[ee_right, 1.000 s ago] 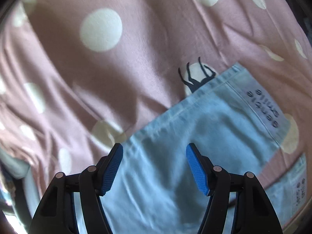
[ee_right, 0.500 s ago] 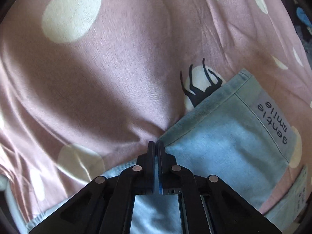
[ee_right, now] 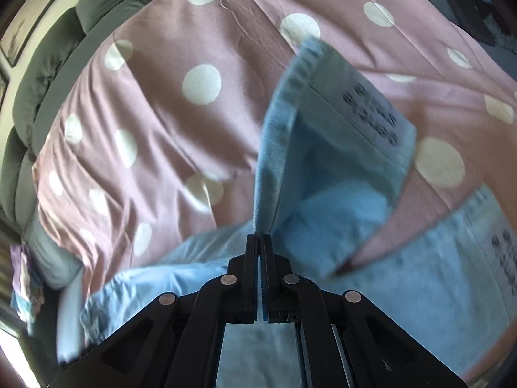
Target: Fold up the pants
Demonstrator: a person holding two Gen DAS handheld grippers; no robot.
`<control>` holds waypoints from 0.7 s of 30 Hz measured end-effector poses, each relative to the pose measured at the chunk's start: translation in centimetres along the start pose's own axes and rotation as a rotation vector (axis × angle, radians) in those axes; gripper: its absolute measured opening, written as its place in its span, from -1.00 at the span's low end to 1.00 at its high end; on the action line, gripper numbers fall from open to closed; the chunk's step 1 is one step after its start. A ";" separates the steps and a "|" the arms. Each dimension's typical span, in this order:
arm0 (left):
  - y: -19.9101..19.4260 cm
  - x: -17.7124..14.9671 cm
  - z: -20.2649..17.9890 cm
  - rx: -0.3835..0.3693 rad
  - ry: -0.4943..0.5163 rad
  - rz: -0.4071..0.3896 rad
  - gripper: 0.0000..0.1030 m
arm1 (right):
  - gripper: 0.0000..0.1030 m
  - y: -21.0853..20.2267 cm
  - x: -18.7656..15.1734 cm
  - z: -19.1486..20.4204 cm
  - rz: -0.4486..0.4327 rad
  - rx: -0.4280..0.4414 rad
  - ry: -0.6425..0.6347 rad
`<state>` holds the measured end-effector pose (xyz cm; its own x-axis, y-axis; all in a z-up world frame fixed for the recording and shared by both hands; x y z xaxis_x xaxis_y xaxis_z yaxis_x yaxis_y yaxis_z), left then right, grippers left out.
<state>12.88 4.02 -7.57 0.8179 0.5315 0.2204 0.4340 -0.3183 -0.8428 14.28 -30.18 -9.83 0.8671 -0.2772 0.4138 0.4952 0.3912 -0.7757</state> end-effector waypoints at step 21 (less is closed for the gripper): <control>4.4 7.6 -1.2 0.027 -0.099 0.005 -0.87 | -0.96 2.2 0.6 -0.1 0.023 0.024 0.034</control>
<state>21.42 5.71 -9.07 0.7784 0.6051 0.1674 0.4184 -0.3011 -0.8569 15.87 -29.56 -11.31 0.8761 -0.2977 0.3793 0.4769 0.4190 -0.7727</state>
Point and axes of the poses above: each gripper's, at about its wrist camera, not at the fingertips, and y roughly the way its jaws point, z to its left, x to its top, the point moved 1 cm from there along y, roughly the way its jaws point, and after that the axes turned 12 degrees about z, right-handed, at the moved point
